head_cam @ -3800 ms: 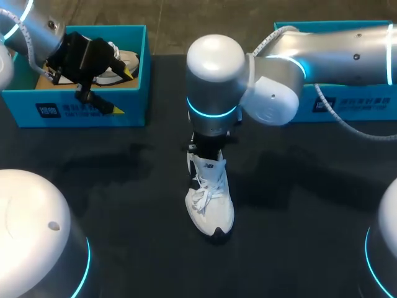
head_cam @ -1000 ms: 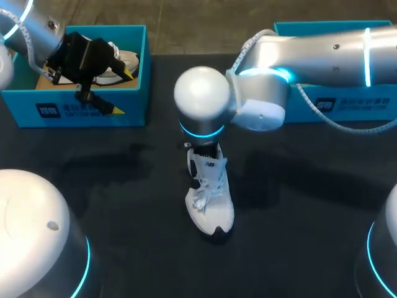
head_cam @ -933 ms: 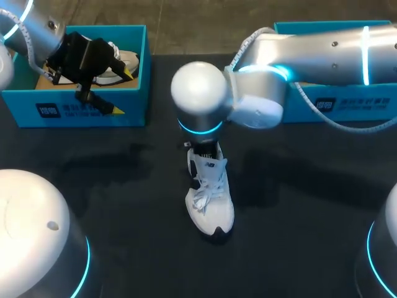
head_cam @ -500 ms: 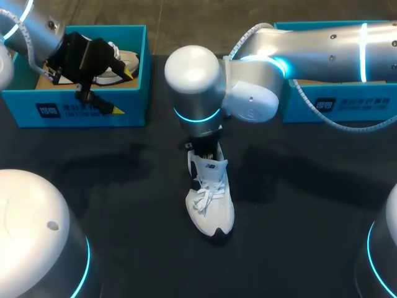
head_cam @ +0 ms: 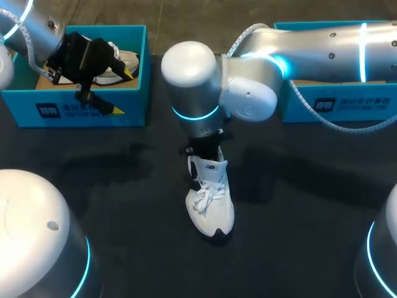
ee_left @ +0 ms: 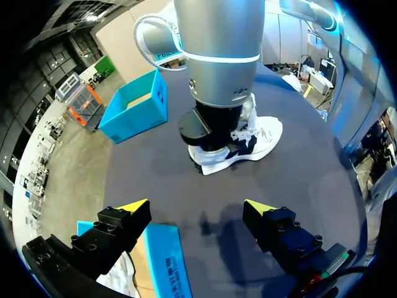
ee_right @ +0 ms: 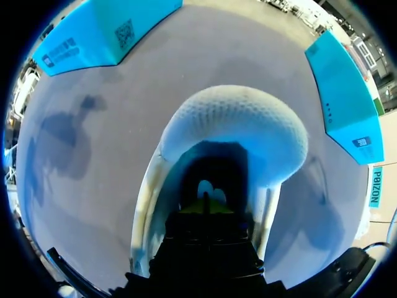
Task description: Take the shoe out of the shoebox, open the shoe tongue, remove and reinsert the insole, then place the shoe into the shoebox
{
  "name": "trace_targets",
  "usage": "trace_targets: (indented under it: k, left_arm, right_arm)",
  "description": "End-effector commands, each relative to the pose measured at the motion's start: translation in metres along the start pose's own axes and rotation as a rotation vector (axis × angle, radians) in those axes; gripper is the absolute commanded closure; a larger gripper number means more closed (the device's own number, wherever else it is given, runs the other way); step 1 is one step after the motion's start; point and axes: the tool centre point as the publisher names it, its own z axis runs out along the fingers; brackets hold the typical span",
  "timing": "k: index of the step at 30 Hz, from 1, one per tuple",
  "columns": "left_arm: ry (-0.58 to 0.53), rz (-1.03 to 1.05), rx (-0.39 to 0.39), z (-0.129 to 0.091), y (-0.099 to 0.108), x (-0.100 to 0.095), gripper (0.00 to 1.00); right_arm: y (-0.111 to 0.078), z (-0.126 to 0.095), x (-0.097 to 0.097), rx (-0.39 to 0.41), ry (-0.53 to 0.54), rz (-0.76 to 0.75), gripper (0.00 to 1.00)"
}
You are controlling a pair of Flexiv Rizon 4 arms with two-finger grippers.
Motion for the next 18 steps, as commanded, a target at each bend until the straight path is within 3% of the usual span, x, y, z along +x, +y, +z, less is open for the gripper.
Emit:
trace_targets:
  k: [1,8,18]
  left_arm:
    - [0.001,0.000,-0.003,-0.001,-0.001,0.001,0.00]
    - [0.001,0.000,-0.003,-0.001,-0.001,0.001,0.00]
    - [0.001,0.000,-0.003,-0.001,-0.001,0.001,0.00]
  right_arm:
    - [-0.030,0.010,0.001,-0.013,0.001,-0.001,1.00]
    - [-0.024,-0.010,-0.004,0.022,0.002,-0.021,1.00]
    - [-0.013,-0.017,-0.011,0.055,0.034,-0.047,1.00]
